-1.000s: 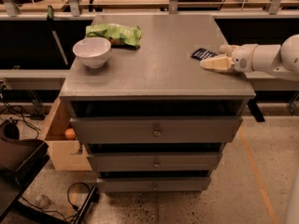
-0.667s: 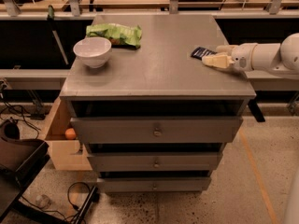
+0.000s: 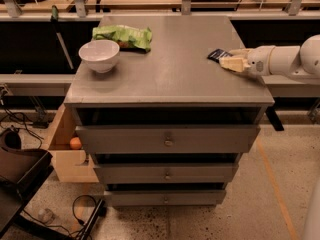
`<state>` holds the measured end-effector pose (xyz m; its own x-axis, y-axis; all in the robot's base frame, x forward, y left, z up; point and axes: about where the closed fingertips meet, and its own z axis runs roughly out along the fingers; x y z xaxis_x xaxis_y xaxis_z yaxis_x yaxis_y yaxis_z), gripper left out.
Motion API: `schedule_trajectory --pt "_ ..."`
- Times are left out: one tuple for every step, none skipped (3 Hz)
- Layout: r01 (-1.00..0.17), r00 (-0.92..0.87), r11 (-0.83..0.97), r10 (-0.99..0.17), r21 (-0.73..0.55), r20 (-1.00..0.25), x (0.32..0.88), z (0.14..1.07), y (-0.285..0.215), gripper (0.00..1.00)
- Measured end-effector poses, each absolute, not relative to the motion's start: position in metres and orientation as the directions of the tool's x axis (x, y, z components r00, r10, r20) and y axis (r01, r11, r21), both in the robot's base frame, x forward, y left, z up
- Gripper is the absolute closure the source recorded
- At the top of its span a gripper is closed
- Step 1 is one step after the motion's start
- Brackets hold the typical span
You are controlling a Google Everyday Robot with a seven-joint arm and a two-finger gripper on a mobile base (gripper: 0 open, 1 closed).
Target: Place rxbar blueberry into white bowl
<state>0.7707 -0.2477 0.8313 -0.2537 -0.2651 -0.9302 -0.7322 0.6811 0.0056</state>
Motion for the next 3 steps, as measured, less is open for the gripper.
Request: schedule_trajectory --pt "-0.732 -0.254 0.681 -0.265 0.005 -0.930 0.7707 0.8316 -0.2476 1.00" --pt "-0.732 -0.254 0.681 -0.265 0.005 -0.930 0.7707 0.8316 -0.2476 1.00" --pt "-0.732 -0.253 0.681 -0.266 0.005 -0.930 0.7707 0.8317 -0.2475 1.00"
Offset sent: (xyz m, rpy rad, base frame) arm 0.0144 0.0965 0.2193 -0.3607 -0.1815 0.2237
